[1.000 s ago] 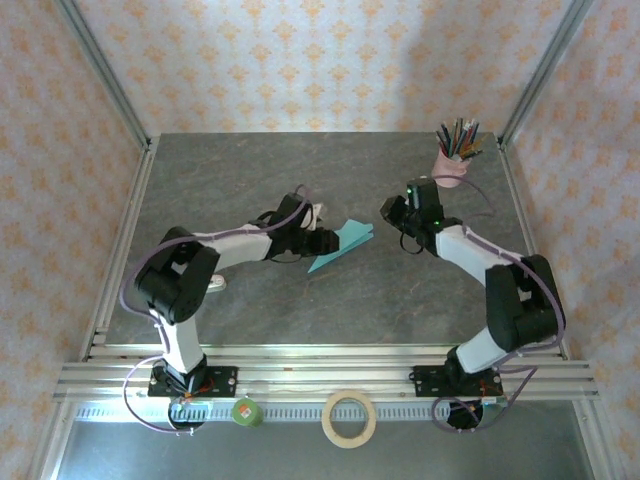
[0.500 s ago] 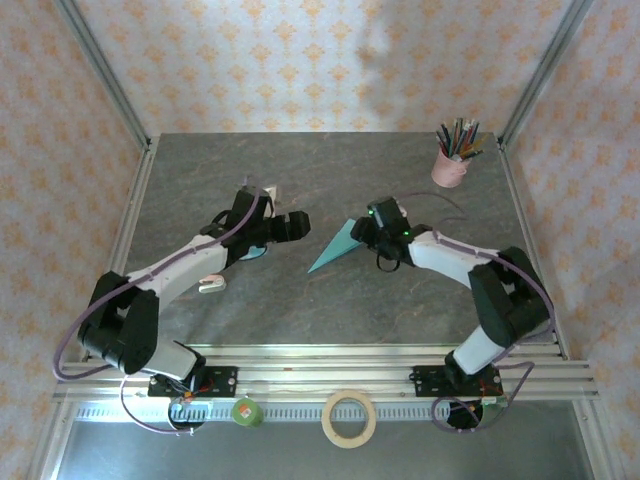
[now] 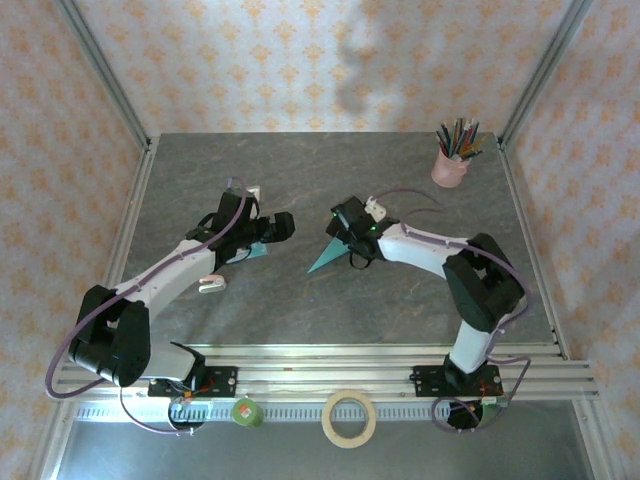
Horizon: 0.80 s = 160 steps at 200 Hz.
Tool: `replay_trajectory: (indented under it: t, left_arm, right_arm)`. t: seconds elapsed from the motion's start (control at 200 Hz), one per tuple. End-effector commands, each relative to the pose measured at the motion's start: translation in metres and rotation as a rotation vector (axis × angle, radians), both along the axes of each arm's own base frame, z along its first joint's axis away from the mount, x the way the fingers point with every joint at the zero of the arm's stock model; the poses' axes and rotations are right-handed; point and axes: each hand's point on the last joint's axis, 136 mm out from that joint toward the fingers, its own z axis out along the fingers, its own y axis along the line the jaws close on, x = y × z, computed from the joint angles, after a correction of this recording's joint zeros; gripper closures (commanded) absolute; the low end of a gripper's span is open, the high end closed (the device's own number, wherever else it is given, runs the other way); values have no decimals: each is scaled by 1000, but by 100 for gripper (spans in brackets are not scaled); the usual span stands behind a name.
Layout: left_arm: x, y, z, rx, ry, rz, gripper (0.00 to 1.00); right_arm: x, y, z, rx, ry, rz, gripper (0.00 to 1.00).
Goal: Fold a paper plane with a square sheet of paper (pick it up from the middle)
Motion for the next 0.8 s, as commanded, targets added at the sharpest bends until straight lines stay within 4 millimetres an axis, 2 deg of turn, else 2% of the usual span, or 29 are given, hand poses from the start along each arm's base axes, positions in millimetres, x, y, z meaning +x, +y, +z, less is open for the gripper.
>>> replay_trajectory:
  t: [0.0, 0.215, 0.485, 0.796]
  left_arm:
    - [-2, 4, -4, 13, 9, -6, 1]
    - [-3, 0, -6, -2, 23, -21, 1]
    - [-2, -4, -1, -28, 16, -35, 1]
    - [-2, -12, -4, -52, 41, -59, 1]
  right_arm:
    - [-3, -17, -10, -68, 23, -90, 13]
    - [-6, -13, -15, -44, 45, -90, 19]
    - [-18, -19, -2, 40, 7, -119, 31]
    - [-33, -15, -15, 114, 42, -107, 42]
